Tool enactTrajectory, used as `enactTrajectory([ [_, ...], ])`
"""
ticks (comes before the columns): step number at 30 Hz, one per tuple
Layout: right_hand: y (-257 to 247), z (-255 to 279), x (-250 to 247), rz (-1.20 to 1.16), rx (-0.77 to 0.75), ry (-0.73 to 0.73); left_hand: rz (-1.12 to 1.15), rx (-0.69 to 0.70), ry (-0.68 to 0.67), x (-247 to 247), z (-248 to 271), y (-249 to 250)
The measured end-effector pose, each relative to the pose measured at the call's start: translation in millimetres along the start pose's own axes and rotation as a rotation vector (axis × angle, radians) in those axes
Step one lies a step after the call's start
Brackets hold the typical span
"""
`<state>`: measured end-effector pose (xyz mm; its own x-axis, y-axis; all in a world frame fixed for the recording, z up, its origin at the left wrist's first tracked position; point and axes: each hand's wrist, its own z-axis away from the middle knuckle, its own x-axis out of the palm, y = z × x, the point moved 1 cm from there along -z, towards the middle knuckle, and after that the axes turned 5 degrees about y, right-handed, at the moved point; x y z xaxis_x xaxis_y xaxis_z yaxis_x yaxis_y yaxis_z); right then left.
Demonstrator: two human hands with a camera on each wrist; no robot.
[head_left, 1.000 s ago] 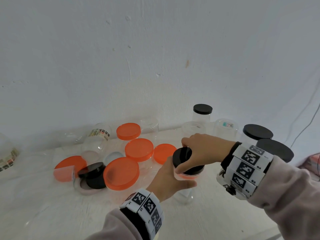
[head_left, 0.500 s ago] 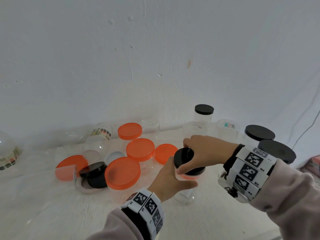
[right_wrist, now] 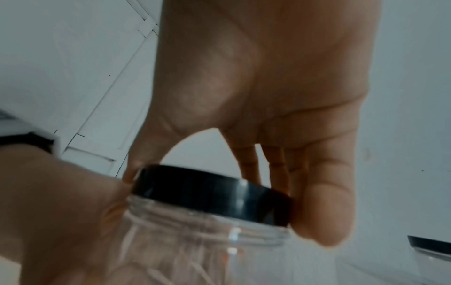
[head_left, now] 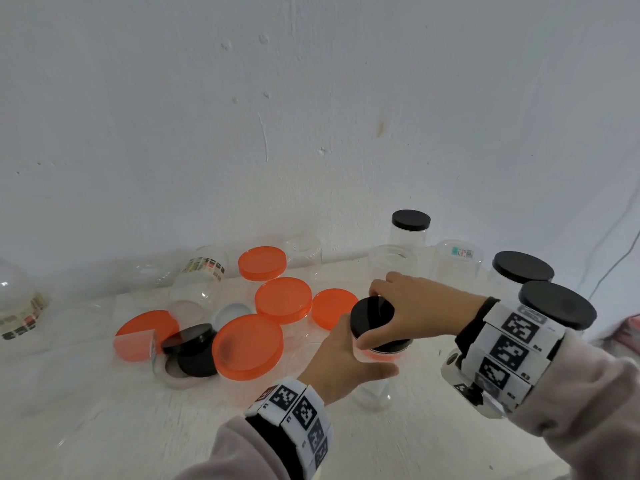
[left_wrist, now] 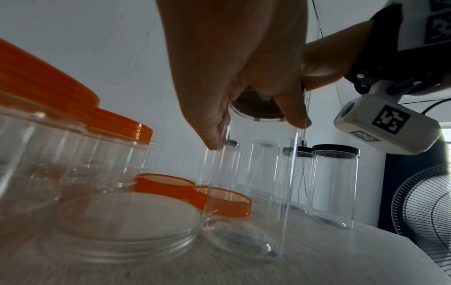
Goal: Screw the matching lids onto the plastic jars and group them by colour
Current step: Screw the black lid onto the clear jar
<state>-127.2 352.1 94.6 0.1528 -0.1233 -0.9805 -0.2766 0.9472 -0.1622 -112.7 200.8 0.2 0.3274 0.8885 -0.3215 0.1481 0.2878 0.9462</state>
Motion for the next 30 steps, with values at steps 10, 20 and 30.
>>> enactTrajectory([
  [10,1,4,-4,-0.054,-0.040,-0.039,-0.005,0.015,0.004,0,1,2],
  [20,-1,5,-10,-0.120,-0.128,-0.151,-0.049,0.029,0.010,-1,1,2],
  [30,2,6,4,-0.103,-0.026,-0.062,0.029,0.020,0.000,0,0,-3],
])
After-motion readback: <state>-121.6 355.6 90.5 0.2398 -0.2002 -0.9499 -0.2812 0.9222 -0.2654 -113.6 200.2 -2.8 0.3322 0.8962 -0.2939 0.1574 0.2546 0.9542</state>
